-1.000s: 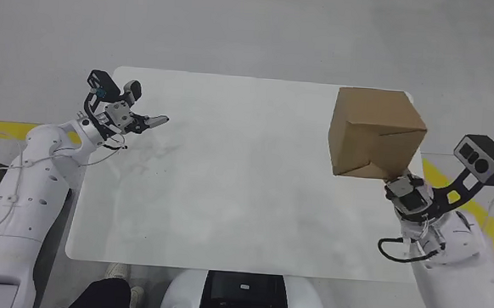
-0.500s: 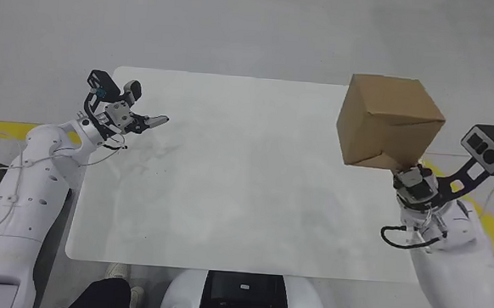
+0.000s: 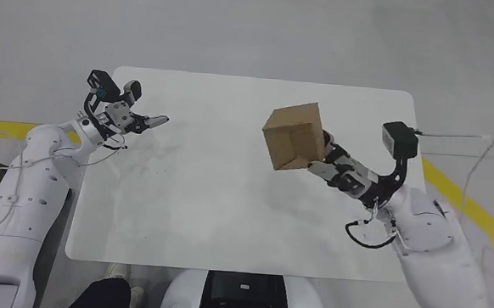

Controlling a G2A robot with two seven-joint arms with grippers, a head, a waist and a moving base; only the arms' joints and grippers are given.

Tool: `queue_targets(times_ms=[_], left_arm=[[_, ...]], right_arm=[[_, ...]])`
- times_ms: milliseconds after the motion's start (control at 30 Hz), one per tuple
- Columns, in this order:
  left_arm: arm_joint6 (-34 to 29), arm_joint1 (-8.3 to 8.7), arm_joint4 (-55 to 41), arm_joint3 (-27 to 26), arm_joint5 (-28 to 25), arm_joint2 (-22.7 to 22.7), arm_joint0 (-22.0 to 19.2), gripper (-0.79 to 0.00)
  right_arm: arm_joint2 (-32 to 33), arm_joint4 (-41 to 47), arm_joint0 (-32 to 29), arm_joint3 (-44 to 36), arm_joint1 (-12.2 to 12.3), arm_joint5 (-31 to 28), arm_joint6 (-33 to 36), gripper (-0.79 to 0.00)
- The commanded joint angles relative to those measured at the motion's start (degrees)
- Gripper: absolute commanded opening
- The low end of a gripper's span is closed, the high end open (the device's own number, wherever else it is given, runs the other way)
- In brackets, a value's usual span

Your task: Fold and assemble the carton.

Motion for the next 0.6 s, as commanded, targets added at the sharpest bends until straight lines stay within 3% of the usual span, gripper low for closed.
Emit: queue_targets(times_ms=[0, 300, 567], left_arm=[[0.00, 0.00, 0.00, 0.00, 0.00, 0.00, 0.00, 0.000], [0.00, 0.00, 0.00, 0.00, 0.00, 0.00, 0.00, 0.000], [0.00, 0.00, 0.00, 0.00, 0.00, 0.00, 0.00, 0.000]], right_arm=[[0.27, -2.41, -0.76, -0.38, 0.12, 2.67, 0.64, -0.785], [1.15, -13.89, -3.38, 0.32, 0.73, 12.18, 4.59, -0.785], [2.47, -24.78, -5.63, -0.86, 1.27, 25.40, 7.30, -0.785]])
